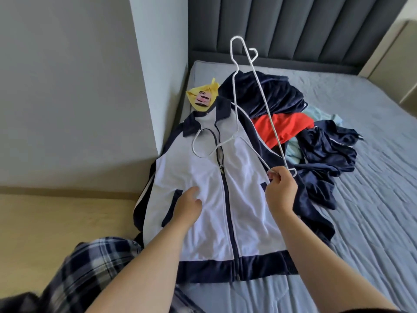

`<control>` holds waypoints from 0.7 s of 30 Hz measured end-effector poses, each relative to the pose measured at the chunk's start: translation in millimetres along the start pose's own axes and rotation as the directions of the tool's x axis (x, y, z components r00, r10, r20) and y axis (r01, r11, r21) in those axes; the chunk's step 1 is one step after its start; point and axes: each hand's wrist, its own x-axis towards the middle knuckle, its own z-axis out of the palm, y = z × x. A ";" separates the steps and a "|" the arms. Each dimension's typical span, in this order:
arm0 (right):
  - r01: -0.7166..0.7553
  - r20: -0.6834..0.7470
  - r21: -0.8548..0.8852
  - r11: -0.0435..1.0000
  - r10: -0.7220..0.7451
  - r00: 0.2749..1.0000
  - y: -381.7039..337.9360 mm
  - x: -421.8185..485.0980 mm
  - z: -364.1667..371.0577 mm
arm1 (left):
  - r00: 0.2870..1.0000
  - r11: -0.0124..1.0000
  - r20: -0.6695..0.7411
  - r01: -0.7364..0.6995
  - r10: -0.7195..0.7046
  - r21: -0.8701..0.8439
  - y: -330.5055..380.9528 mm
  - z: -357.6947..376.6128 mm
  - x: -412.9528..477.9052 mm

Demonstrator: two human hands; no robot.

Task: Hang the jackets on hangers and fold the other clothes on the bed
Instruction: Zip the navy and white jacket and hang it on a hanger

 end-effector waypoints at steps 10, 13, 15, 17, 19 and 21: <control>-0.027 0.323 -0.044 0.999 0.040 0.946 -6.0 18.7 -0.7 | 0.975 0.987 -0.222 -0.053 0.018 -0.152 10.8 -14.5 11.8; -0.019 0.311 -0.071 0.997 0.040 0.950 -5.4 24.0 -0.7 | 0.909 0.982 -0.415 -0.113 0.041 -0.150 16.6 -23.7 7.6; -0.002 0.324 -0.143 0.990 0.049 0.945 -6.8 26.8 -1.5 | 0.807 0.982 -0.587 -0.156 0.067 -0.103 21.5 -29.9 4.6; 0.033 0.362 -0.246 0.969 0.061 0.930 -8.5 28.9 -1.9 | 0.728 0.985 -0.683 -0.157 0.062 -0.078 24.6 -35.3 3.7; 0.107 0.385 -0.378 0.920 0.051 0.921 -10.0 30.1 -1.6 | 0.686 0.970 -0.723 -0.222 0.084 -0.098 24.5 -38.0 4.1; 0.183 0.397 -0.459 0.869 0.017 0.918 -9.0 31.5 0.5 | 0.672 0.924 -0.735 -0.331 0.088 -0.192 25.0 -39.2 4.2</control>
